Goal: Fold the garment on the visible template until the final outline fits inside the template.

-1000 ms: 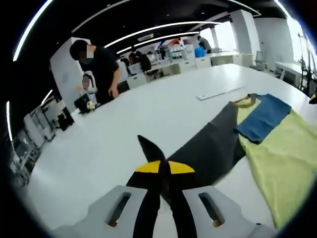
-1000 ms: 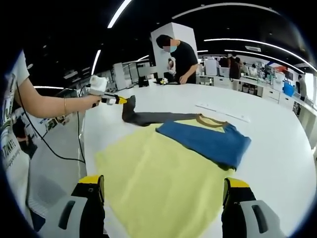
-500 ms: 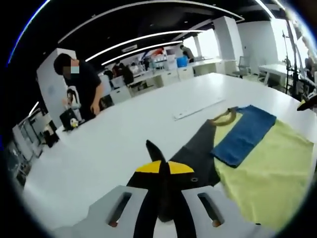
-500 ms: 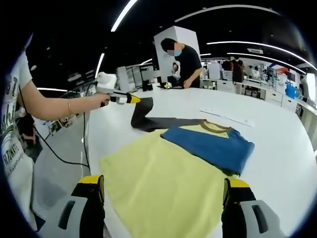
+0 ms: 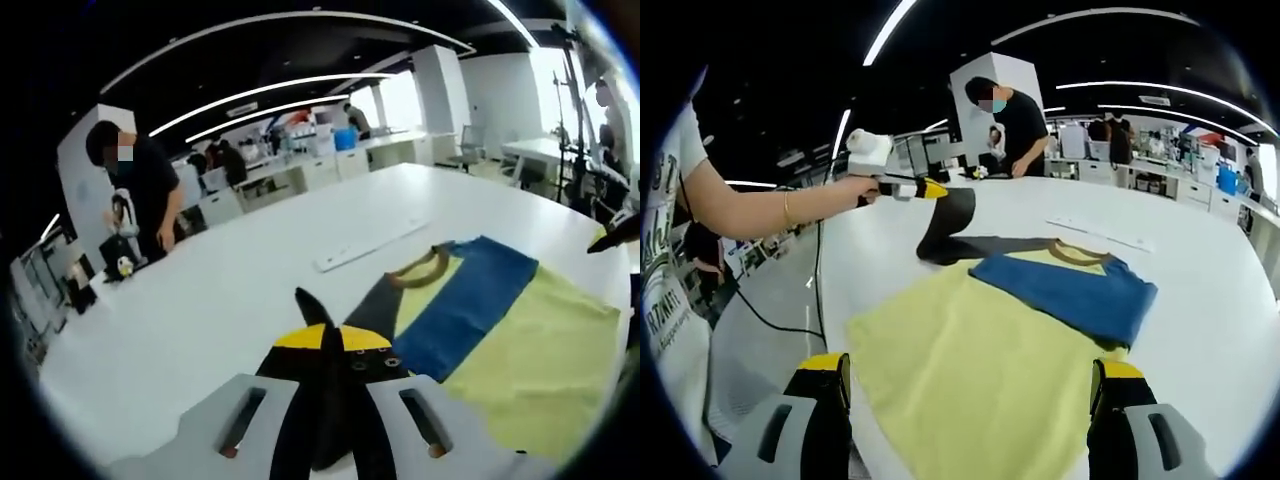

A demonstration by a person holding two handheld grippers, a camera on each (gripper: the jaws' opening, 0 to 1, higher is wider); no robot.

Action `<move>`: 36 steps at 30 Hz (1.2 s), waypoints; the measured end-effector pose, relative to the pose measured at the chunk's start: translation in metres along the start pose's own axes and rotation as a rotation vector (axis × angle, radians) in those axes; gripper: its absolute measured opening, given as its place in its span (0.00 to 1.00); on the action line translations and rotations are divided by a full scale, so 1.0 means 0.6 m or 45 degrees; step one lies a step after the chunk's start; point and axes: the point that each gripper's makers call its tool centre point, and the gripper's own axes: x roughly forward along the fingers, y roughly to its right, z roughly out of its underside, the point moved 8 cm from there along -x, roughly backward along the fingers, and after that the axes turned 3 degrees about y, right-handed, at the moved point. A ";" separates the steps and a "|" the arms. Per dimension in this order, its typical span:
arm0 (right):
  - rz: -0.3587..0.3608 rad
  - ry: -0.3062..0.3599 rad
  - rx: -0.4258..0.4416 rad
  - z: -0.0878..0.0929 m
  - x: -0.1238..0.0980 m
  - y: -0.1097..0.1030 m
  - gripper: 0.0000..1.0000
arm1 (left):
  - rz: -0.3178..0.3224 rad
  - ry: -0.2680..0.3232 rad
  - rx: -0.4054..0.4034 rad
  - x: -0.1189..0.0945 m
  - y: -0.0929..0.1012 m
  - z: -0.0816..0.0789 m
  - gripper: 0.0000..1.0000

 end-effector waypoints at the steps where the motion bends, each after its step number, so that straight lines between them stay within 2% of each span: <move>1: -0.003 -0.004 0.003 0.001 0.000 -0.001 0.99 | 0.003 0.005 -0.002 0.002 0.004 -0.003 0.00; 19: -0.031 -0.015 0.007 0.011 0.003 -0.009 0.99 | 0.139 0.081 -0.012 0.062 0.083 -0.059 0.00; 27: -0.030 -0.016 0.002 0.012 0.001 -0.009 0.99 | 0.208 0.104 0.081 0.084 0.130 -0.080 0.00; 36: -0.017 -0.018 -0.003 0.016 -0.004 -0.006 0.99 | 0.274 0.129 0.039 0.109 0.178 -0.101 0.00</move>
